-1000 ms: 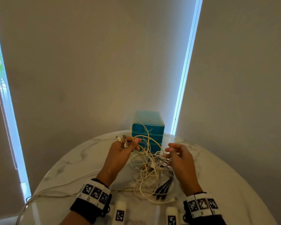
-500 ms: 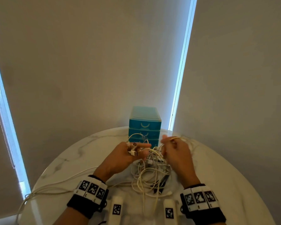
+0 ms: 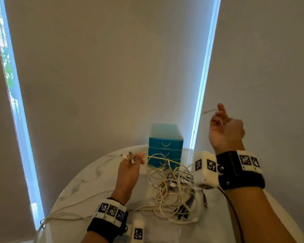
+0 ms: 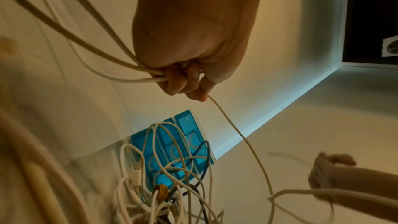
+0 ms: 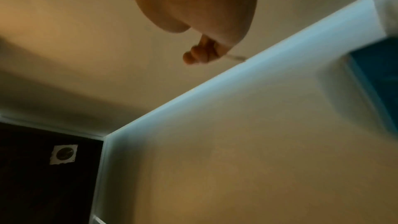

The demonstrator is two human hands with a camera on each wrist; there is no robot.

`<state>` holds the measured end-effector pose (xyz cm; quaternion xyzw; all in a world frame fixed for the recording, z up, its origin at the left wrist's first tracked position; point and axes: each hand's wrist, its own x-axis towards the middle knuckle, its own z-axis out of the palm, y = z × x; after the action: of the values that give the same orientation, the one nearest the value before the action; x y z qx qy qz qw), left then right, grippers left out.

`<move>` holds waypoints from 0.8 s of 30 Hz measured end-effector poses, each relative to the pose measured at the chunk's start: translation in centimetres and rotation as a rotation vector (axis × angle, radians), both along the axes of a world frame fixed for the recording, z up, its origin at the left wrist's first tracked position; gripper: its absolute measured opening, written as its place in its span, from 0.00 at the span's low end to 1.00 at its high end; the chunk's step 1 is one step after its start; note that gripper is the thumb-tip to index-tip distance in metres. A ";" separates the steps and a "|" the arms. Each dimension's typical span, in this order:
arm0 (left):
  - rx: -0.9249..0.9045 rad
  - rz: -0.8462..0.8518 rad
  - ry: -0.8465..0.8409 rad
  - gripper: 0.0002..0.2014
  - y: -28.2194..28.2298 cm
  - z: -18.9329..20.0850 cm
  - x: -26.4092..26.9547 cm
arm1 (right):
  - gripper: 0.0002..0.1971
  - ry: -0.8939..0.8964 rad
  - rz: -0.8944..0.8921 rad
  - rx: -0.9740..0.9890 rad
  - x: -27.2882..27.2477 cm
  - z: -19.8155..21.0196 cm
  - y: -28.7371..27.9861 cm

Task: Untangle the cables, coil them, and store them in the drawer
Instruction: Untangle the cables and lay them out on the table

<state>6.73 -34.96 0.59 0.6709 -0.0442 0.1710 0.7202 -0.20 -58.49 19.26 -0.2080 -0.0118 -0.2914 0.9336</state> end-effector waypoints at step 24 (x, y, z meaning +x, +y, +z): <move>-0.858 -0.007 0.071 0.06 5.2 0.7 2.5 | 0.16 0.520 -0.514 -0.436 0.8 -6.7 -8.5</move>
<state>9.20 -29.77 1.34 0.3156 0.0534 0.1482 0.9357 0.58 -66.97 12.55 -0.4635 0.2151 -0.4430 0.7367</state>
